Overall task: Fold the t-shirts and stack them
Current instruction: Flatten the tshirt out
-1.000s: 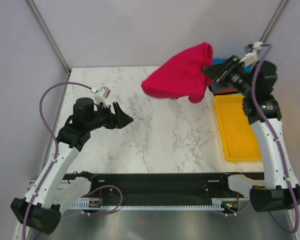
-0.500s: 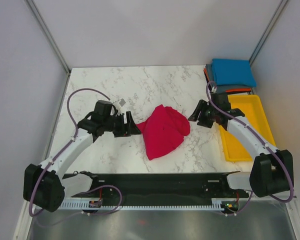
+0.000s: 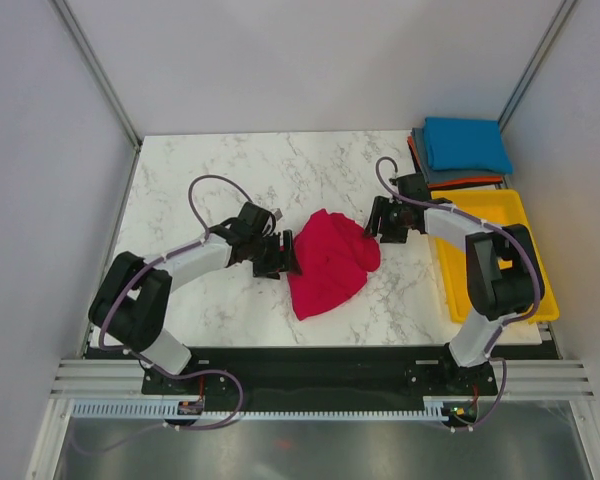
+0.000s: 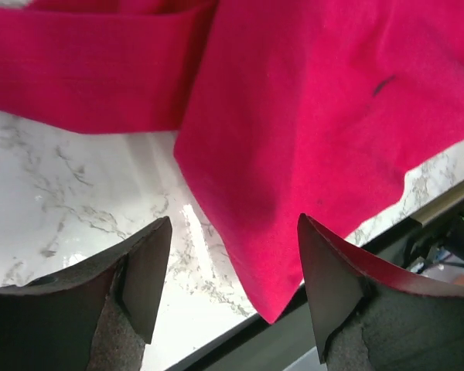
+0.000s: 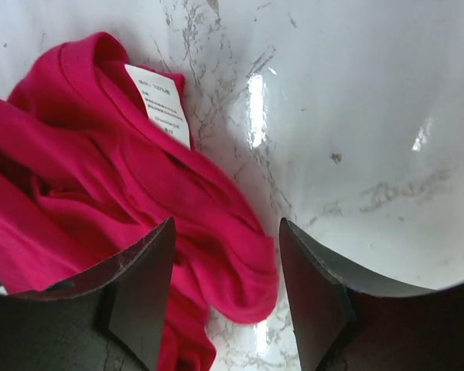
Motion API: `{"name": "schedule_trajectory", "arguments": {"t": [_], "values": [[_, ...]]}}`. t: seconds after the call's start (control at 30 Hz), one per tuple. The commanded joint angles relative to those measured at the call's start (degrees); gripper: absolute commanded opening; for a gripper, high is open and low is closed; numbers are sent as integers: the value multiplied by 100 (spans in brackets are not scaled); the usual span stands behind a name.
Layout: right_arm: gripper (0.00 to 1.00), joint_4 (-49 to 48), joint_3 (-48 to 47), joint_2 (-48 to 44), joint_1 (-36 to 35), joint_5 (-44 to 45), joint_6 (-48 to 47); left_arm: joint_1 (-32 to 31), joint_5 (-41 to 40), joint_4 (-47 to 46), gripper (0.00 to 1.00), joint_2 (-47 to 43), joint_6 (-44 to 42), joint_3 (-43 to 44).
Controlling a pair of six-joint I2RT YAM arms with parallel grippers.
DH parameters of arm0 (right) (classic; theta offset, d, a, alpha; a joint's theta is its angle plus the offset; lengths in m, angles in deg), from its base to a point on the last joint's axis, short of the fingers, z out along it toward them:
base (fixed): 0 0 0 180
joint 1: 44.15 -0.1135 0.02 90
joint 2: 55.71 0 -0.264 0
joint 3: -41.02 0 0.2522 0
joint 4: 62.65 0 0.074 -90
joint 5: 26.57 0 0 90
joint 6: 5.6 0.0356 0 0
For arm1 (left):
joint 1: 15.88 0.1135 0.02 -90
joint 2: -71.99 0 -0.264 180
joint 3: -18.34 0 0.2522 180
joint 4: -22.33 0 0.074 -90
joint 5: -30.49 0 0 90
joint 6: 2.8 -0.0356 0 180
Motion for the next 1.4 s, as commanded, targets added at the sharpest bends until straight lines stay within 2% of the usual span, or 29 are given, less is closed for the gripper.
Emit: {"name": "schedule_trajectory", "arguments": {"t": [0.0, 0.13, 0.17, 0.23, 0.27, 0.3, 0.33, 0.37, 0.43, 0.47, 0.53, 0.57, 0.6, 0.67, 0.7, 0.9, 1.0, 1.1, 1.23, 1.33, 1.37], "values": [[64, -436, -50, 332, -36, -485, -444, -24, -578, -186, 74, 87, 26, 320], [64, -525, 83, 429, -36, -363, -541, -24, 107, -713, 66, 404, -28, 285], [64, -525, 100, 447, -36, -293, -559, -24, 230, -809, 51, 466, -10, 268], [59, -560, 109, 499, -36, -309, -576, -24, 494, -942, 26, 641, 86, 276], [41, -586, 92, 517, -45, -362, -585, -24, 556, -951, 10, 685, 95, 372], [25, -569, -4, 561, -36, -371, -568, -15, 617, -899, 4, 729, 52, 477], [12, -482, -92, 561, -28, -371, -550, 11, 618, -568, 2, 739, -1, 635], [0, -351, -232, 518, -36, -363, -559, 125, 592, -312, 2, 695, -53, 1089], [0, 211, -803, 176, -36, -126, -506, 396, 286, 616, 2, 416, -317, 1679], [0, 439, -1022, 0, -36, 75, -454, 503, 110, 909, 2, 292, -405, 2361], [0, 1614, -2144, -692, -36, 1092, -322, 757, -591, 1733, 2, -76, -703, 3390], [0, 1619, -2149, -696, -36, 1097, -313, 819, -595, 1973, 2, -166, -704, 3701], [0, 1924, -2497, -1105, -36, 1192, -295, 881, -838, 2246, 2, -254, -835, 4000], [0, 2023, -2641, -1590, -36, 1194, -278, 960, -1007, 2616, 2, -403, -932, 4458], [0, 1997, -2598, -2114, -36, 1167, -251, 952, -1034, 2800, 2, -621, -976, 4660], [0, 2058, -2255, -3602, -36, 763, 117, 969, -894, 2933, 2, -1501, -854, 4425], [0, 2059, -2211, -3955, -28, 491, 249, 969, -973, 3048, 2, -1538, -906, 4547], [0, 2015, -2211, -4079, -28, 472, 259, 1031, -973, 3083, 2, -1406, -950, 4671], [0, 1910, -1878, -3922, -36, 709, 101, 1197, -728, 3031, 2, -679, -1239, 4864], [0, 1550, -1176, -3746, -36, 973, 65, 1259, -332, 2987, 3, 454, -1688, 5425], [0, 1297, -982, -3676, -36, 1069, 83, 1268, -322, 2969, 7, 1127, -1750, 5810]]}}
